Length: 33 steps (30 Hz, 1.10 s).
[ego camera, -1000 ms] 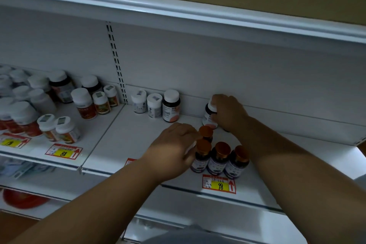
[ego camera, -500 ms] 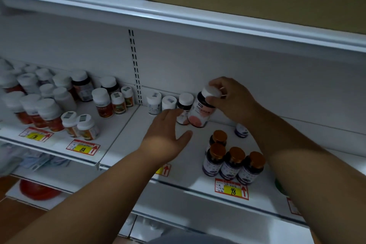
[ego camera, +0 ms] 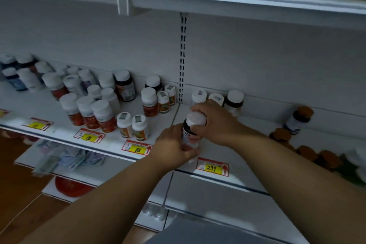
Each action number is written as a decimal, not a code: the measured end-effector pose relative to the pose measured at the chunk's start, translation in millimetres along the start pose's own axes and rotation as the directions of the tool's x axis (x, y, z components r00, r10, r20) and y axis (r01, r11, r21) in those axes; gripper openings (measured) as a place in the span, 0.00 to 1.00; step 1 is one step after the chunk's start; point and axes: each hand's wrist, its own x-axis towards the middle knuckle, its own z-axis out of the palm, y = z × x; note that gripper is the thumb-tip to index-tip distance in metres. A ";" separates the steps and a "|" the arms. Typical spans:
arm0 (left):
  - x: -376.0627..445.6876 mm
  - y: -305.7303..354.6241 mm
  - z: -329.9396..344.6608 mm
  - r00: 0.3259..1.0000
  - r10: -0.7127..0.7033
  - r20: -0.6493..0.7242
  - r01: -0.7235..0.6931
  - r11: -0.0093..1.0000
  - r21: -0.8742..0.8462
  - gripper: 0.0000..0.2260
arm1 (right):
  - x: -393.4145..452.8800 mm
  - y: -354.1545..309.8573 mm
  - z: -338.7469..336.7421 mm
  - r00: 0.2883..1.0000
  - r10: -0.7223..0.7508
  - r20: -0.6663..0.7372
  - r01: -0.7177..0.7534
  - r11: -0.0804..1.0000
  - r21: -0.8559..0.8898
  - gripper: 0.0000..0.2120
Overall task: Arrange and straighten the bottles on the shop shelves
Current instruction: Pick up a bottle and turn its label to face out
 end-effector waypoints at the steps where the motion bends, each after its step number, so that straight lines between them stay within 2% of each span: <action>1: 0.8 -8.5 2.4 1.000 0.010 0.019 -0.011 0.999 0.038 0.29 | 1.5 -1.0 5.8 1.000 0.016 0.008 -0.016 1.000 -0.018 0.26; 4: 4.2 -27.0 8.6 0.995 0.041 0.095 -0.054 0.988 0.144 0.28 | -0.2 -3.6 20.9 0.997 0.079 0.019 -0.078 0.996 -0.047 0.28; 7: 10.4 -37.4 14.2 0.992 0.060 0.114 -0.074 0.990 0.123 0.28 | -6.7 -3.2 32.4 0.995 0.097 -0.003 -0.097 0.993 -0.070 0.28; 10: 14.2 -43.1 21.0 0.986 0.088 0.142 -0.106 0.986 0.131 0.33 | -11.4 -2.4 34.1 0.993 0.115 0.010 -0.114 0.991 -0.066 0.28; 16: 10.2 -45.6 30.6 0.981 0.142 0.133 -0.160 0.977 0.139 0.36 | -14.1 -0.7 28.1 0.987 0.152 0.060 -0.151 0.988 -0.033 0.30; 22: 9.6 -32.5 22.9 0.990 0.113 0.090 -0.124 0.984 0.129 0.32 | -15.5 1.2 27.0 0.977 0.193 0.091 -0.195 0.981 0.008 0.33; 24: 12.0 -22.6 12.4 0.994 0.096 0.043 -0.100 0.990 0.104 0.34 | -18.4 -0.3 24.3 0.978 0.206 0.019 -0.207 0.976 0.062 0.31; 28: 28.2 11.6 -11.9 0.982 0.141 -0.124 -0.139 0.990 0.024 0.39 | -32.2 7.5 -10.8 0.947 0.183 -0.265 -0.169 0.983 0.074 0.18; 30: 39.2 34.1 -19.6 0.972 0.194 -0.136 -0.189 0.981 0.049 0.40 | -43.3 20.2 -38.6 0.922 0.135 -0.363 -0.136 0.990 0.025 0.14; 33: 54.8 76.5 -14.6 0.943 0.318 -0.102 -0.308 0.946 0.099 0.38 | -65.1 58.5 -87.1 0.889 0.139 -0.436 -0.174 0.984 -0.041 0.11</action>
